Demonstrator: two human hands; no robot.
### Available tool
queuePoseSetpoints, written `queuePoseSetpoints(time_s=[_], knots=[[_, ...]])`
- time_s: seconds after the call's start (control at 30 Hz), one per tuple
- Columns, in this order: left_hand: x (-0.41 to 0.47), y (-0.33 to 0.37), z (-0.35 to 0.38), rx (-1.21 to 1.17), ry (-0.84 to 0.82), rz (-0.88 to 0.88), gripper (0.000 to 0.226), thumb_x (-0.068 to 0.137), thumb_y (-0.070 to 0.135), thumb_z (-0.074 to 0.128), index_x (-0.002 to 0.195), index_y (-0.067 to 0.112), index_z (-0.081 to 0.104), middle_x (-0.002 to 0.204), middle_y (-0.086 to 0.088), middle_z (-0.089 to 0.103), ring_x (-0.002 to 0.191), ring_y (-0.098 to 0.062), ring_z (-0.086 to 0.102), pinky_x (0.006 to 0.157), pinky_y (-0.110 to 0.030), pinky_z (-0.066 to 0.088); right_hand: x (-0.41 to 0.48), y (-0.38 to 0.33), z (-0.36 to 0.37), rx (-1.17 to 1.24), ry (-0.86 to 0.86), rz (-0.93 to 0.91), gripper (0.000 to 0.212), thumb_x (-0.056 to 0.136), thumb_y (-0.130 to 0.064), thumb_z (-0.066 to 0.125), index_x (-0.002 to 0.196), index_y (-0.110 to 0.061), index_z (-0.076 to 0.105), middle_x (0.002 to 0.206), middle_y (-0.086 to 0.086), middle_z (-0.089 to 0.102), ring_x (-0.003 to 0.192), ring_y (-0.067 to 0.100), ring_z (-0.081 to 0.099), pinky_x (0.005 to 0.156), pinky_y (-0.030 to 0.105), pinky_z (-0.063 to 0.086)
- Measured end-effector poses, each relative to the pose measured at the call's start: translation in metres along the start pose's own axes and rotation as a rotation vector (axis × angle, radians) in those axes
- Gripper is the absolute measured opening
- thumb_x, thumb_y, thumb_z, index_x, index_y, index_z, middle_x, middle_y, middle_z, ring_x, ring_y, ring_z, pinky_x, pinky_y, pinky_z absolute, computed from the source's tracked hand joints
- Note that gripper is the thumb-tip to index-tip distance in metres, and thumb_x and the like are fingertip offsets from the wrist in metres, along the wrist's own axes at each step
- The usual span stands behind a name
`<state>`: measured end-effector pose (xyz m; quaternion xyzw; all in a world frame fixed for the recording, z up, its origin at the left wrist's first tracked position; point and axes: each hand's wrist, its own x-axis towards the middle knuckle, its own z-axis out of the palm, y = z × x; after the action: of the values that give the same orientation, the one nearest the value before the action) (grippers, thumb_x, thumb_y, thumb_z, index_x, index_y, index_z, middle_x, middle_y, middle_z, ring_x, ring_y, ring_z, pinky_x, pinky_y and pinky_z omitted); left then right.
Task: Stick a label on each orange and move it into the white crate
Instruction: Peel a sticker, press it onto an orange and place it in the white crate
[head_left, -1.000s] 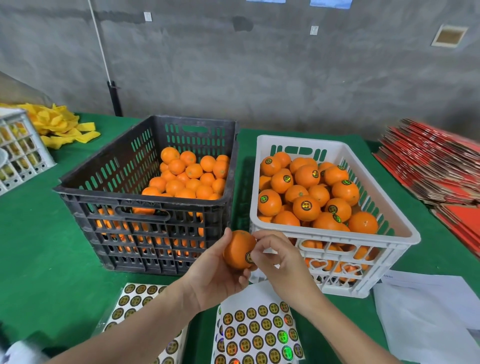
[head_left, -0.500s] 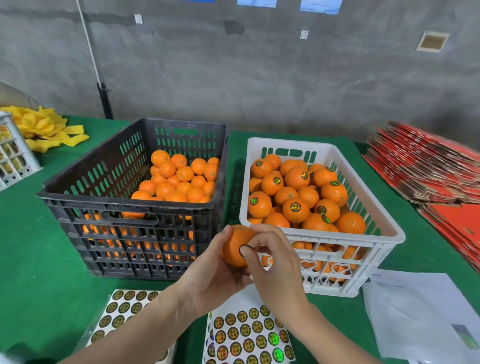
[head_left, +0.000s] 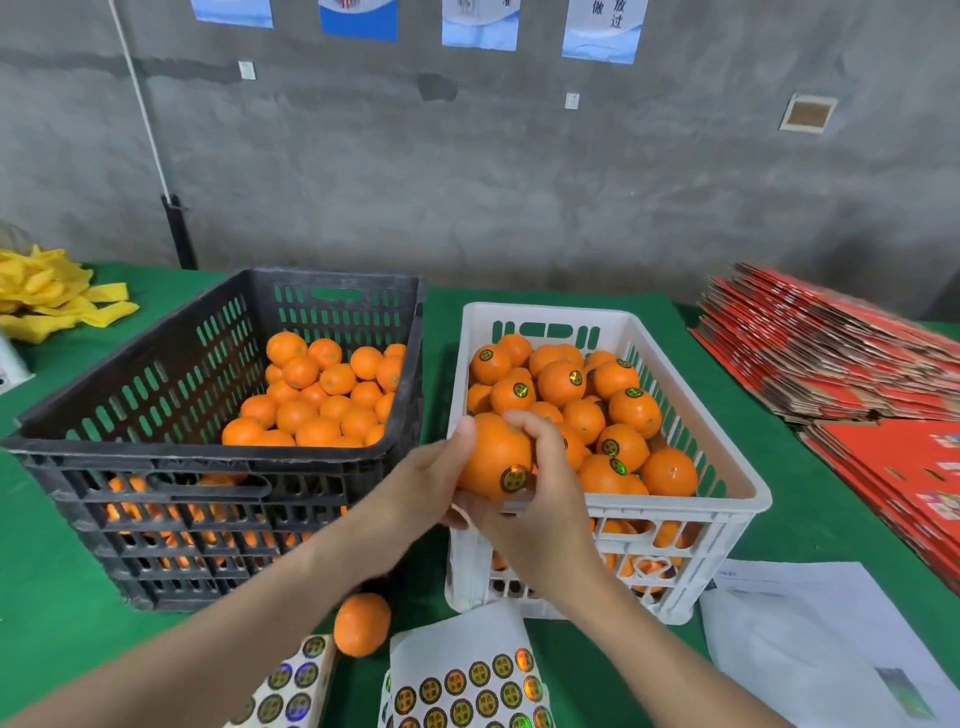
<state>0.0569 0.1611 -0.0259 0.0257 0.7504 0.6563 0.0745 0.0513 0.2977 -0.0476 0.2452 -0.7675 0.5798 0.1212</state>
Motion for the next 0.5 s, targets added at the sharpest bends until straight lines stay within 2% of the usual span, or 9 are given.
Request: queuePoseSetpoints(time_s=[0.03, 0.1, 0.17, 0.2, 0.27, 0.33, 0.4, 0.5], knots=[[0.009, 0.006, -0.007, 0.114, 0.101, 0.056, 0.068, 0.09, 0.062, 0.027, 0.077, 0.011, 0.07, 0.069, 0.003, 0.072, 0.066, -0.005, 0.066, 0.069, -0.034, 0.05, 0.008, 0.002, -0.002, 0.002, 0.018, -0.007, 0.066, 0.069, -0.015, 0.081, 0.112, -0.043, 0.04, 0.112, -0.018, 0.049, 0.094, -0.001, 0.057, 0.071, 0.015, 0.051], [0.028, 0.016, -0.034, 0.172, 0.349, 0.128, 0.06, 0.103, 0.042, 0.026, 0.073, 0.011, 0.067, 0.06, 0.005, 0.067, 0.057, -0.003, 0.059, 0.063, -0.03, 0.043, 0.029, 0.009, -0.008, -0.083, 0.041, -0.019, 0.064, 0.069, -0.018, 0.08, 0.11, -0.045, 0.039, 0.112, -0.018, 0.045, 0.096, -0.007, 0.05, 0.076, 0.008, 0.045], [0.044, 0.022, -0.07, 0.269, 0.541, 0.221, 0.047, 0.103, 0.032, 0.036, 0.079, 0.008, 0.068, 0.072, -0.006, 0.068, 0.065, -0.013, 0.058, 0.064, -0.032, 0.045, 0.059, 0.025, -0.013, -0.196, 0.065, 0.0, 0.064, 0.07, -0.019, 0.078, 0.114, -0.043, 0.038, 0.116, -0.014, 0.04, 0.098, -0.006, 0.041, 0.08, 0.0, 0.034], [0.049, 0.022, -0.087, 0.354, 0.576, 0.235, 0.042, 0.103, 0.027, 0.04, 0.08, 0.004, 0.067, 0.078, -0.013, 0.068, 0.067, -0.017, 0.057, 0.065, -0.034, 0.045, 0.079, 0.035, -0.016, -0.23, 0.076, 0.025, 0.063, 0.07, -0.018, 0.078, 0.118, -0.035, 0.041, 0.119, -0.009, 0.04, 0.103, -0.001, 0.039, 0.08, -0.001, 0.031], [0.056, 0.016, -0.114, 0.492, 0.571, 0.196, 0.036, 0.101, 0.019, 0.044, 0.074, 0.006, 0.064, 0.08, -0.015, 0.066, 0.067, -0.02, 0.056, 0.061, -0.03, 0.044, 0.125, 0.055, -0.021, -0.313, 0.087, 0.087, 0.06, 0.072, -0.016, 0.076, 0.124, -0.021, 0.046, 0.122, 0.0, 0.045, 0.11, 0.012, 0.042, 0.082, 0.006, 0.031], [0.061, 0.008, -0.129, 0.582, 0.559, 0.126, 0.035, 0.099, 0.013, 0.046, 0.07, 0.005, 0.063, 0.078, -0.015, 0.065, 0.066, -0.026, 0.057, 0.056, -0.031, 0.043, 0.171, 0.078, -0.024, -0.435, 0.076, 0.163, 0.059, 0.075, -0.018, 0.075, 0.128, -0.015, 0.047, 0.127, 0.006, 0.049, 0.116, 0.023, 0.046, 0.091, 0.024, 0.039], [0.066, 0.001, -0.139, 0.599, 0.573, 0.073, 0.032, 0.098, 0.008, 0.046, 0.071, 0.001, 0.063, 0.082, -0.015, 0.067, 0.074, -0.032, 0.06, 0.063, -0.036, 0.043, 0.208, 0.1, -0.024, -0.584, 0.06, 0.255, 0.06, 0.077, -0.02, 0.07, 0.131, -0.015, 0.046, 0.131, 0.01, 0.05, 0.12, 0.03, 0.045, 0.097, 0.038, 0.042], [0.068, -0.008, -0.151, 0.544, 0.6, 0.049, 0.028, 0.097, 0.002, 0.045, 0.078, 0.007, 0.065, 0.079, -0.01, 0.065, 0.074, -0.031, 0.06, 0.07, -0.037, 0.048, 0.241, 0.127, -0.02, -0.83, -0.011, 0.336, 0.058, 0.08, -0.024, 0.063, 0.133, -0.016, 0.042, 0.133, 0.012, 0.05, 0.124, 0.036, 0.041, 0.099, 0.045, 0.038]])
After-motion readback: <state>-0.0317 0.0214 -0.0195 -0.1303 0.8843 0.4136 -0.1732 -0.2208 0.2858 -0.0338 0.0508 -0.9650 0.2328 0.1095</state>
